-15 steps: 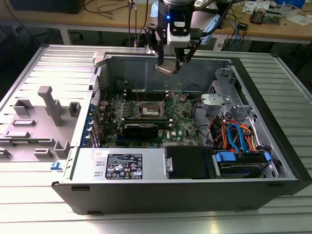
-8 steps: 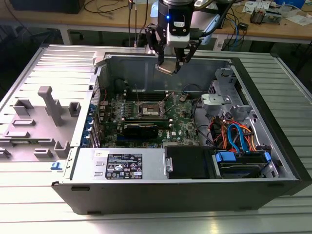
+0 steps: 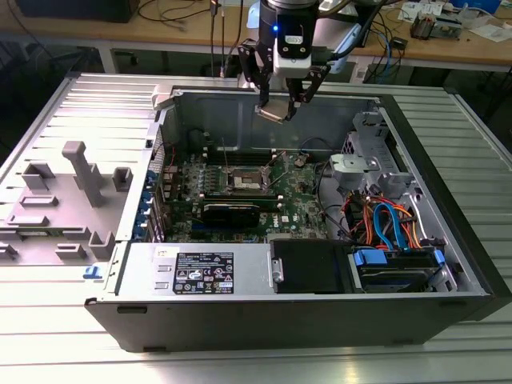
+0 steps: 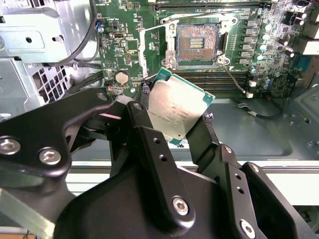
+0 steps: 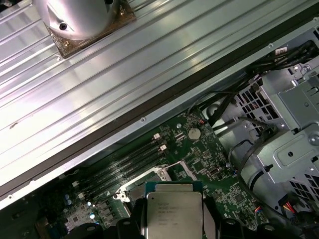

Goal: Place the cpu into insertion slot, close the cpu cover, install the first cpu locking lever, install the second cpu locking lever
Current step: 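Place the cpu into insertion slot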

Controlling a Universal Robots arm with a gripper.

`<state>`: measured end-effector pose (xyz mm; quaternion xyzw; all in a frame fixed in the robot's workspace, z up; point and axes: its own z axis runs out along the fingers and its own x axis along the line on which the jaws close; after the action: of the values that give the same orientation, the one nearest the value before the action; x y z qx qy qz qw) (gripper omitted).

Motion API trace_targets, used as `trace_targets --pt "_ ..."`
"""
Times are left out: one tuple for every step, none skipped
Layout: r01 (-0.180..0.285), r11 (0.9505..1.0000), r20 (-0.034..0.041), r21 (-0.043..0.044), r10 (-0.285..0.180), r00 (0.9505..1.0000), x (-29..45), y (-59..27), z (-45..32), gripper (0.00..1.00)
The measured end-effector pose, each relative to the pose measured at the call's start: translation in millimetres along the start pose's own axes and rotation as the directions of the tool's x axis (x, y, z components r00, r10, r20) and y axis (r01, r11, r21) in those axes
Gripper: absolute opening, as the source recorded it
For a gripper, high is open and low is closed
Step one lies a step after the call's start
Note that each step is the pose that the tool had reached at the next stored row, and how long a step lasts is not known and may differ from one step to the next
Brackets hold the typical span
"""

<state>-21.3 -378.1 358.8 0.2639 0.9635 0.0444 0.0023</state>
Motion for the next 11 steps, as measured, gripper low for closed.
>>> trace_targets --pt "-0.004 1.0 0.0003 -0.0001 0.004 1.0 0.0 0.0 0.0 0.55" --pt "-0.01 1.0 0.0008 -0.0002 0.01 1.0 0.0 0.0 0.0 0.55" --pt "-0.014 0.9999 0.0012 -0.0004 0.014 0.9999 0.0 0.0 0.1 0.55" --pt "-0.021 0.9998 0.0017 -0.0005 0.021 0.9998 0.0 0.0 0.1 0.55" --pt "-0.026 0.9997 0.0022 -0.0006 0.026 0.9997 0.0 0.0 0.2 0.55" --pt "-0.031 0.9995 0.0026 -0.0007 0.031 0.9995 0.0 0.0 0.2 0.55" --pt "-0.038 0.9993 0.0032 -0.0008 0.038 0.9993 0.0 0.0 0.2 0.55" --pt "-0.049 0.9988 0.0042 -0.0011 0.049 0.9988 0.0 0.0 0.3 0.55" --pt "-0.056 0.9984 0.0048 -0.0012 0.056 0.9984 0.0 0.0 0.3 0.55" --pt "-0.063 0.998 0.0054 -0.0015 0.063 0.998 0.0 0.0 0.4 0.55" --pt "-0.071 0.9974 0.0061 -0.0017 0.071 0.9974 0.0 0.0 0.4 0.55"
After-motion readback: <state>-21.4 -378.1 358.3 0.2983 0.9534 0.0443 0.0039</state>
